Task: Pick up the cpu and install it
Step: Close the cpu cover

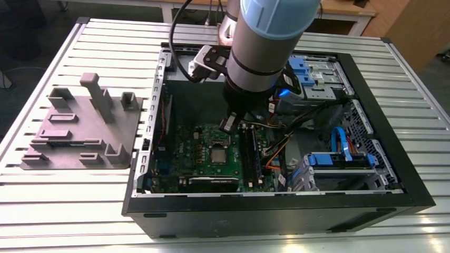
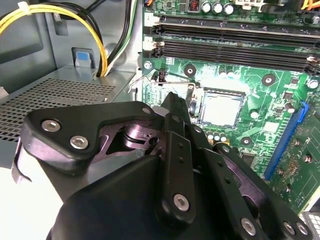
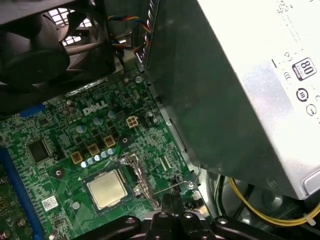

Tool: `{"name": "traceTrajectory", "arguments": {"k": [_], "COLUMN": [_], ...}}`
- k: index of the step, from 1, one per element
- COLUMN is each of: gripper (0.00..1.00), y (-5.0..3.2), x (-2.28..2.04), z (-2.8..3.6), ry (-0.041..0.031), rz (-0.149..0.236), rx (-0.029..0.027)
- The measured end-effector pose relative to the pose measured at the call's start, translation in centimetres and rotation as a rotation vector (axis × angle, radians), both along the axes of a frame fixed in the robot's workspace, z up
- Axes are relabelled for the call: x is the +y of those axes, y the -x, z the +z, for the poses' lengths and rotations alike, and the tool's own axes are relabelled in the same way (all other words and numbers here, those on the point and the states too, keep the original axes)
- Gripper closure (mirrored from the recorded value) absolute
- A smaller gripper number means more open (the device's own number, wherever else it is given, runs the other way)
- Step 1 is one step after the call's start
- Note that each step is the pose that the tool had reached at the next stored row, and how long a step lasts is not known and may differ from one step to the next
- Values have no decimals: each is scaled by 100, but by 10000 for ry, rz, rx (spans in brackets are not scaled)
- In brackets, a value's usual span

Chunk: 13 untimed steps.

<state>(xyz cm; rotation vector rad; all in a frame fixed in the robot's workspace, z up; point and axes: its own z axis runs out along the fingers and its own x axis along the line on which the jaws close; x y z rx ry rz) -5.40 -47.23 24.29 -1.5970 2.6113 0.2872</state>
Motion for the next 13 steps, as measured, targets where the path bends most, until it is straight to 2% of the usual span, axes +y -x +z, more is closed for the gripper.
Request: {"name": "traceTrajectory", "arguments": {"k": [13], "gripper": [90], "y": [0], "x": [-38], "z": [0], "ry": [1], "rz": [4], "rx": [0]}}
